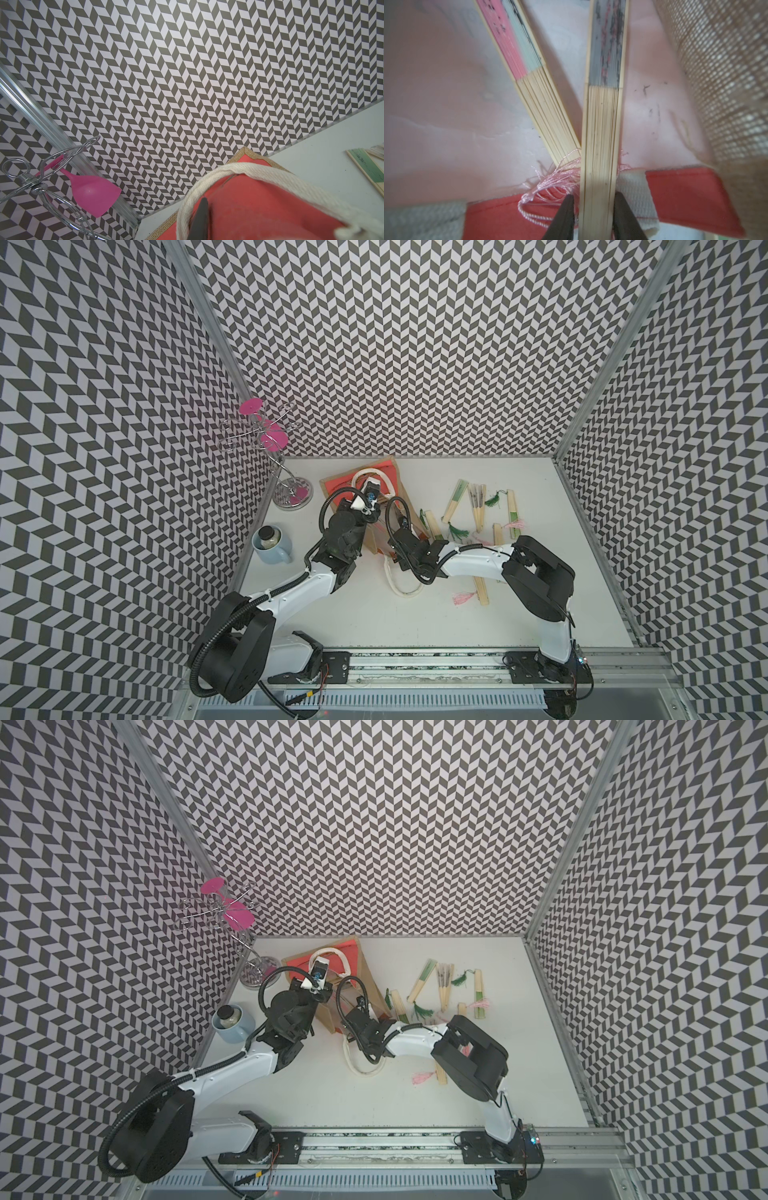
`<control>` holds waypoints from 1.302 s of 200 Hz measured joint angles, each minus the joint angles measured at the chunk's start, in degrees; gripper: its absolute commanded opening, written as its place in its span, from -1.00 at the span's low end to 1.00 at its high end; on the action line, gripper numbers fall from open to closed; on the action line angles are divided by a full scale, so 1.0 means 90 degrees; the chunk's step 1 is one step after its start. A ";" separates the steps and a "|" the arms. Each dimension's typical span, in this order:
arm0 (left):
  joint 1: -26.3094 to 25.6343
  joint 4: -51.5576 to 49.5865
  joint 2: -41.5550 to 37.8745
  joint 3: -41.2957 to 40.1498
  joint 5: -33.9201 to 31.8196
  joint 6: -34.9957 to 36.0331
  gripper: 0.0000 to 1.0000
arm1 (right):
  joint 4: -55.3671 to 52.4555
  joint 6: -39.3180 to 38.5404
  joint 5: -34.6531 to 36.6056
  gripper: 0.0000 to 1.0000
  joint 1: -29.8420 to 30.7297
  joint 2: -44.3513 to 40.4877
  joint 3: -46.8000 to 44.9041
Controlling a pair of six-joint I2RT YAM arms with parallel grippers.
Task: Take out the folding fans from the tote bags
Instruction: Pick up the folding fan from the canvas bag.
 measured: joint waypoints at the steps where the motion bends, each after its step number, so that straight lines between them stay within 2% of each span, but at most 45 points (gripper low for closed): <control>1: 0.0000 0.0000 0.0000 0.0000 0.0000 0.0000 -1.00 | -0.0005 0.0000 0.0002 -0.48 0.0000 -0.0002 0.0000; 28: 0.0000 -0.0002 0.0002 0.0010 -0.0005 0.0002 -1.00 | -0.0158 -0.0010 -0.0007 -0.60 0.0002 -0.0248 -0.0066; 89: 0.0005 -0.0024 0.0102 0.0138 -0.0056 0.0002 -1.00 | -0.0124 -0.0282 -0.0372 -0.60 0.0005 -0.1984 -0.0600; 154: 0.0044 -0.0209 0.0158 0.0311 -0.0219 -0.0005 -1.00 | -0.0185 -0.0651 -0.0962 -0.71 0.0010 -0.3050 -0.1394; 216: 0.0114 -0.0316 0.0168 0.0374 -0.0245 -0.0049 -1.00 | -0.0294 -0.0789 -0.1552 -0.84 0.0158 -0.4857 -0.2450; 260: 0.0114 -0.0381 0.0168 0.0403 -0.0257 -0.0056 -1.00 | -0.0172 -0.0760 -0.1474 -0.85 0.0182 -0.6334 -0.2909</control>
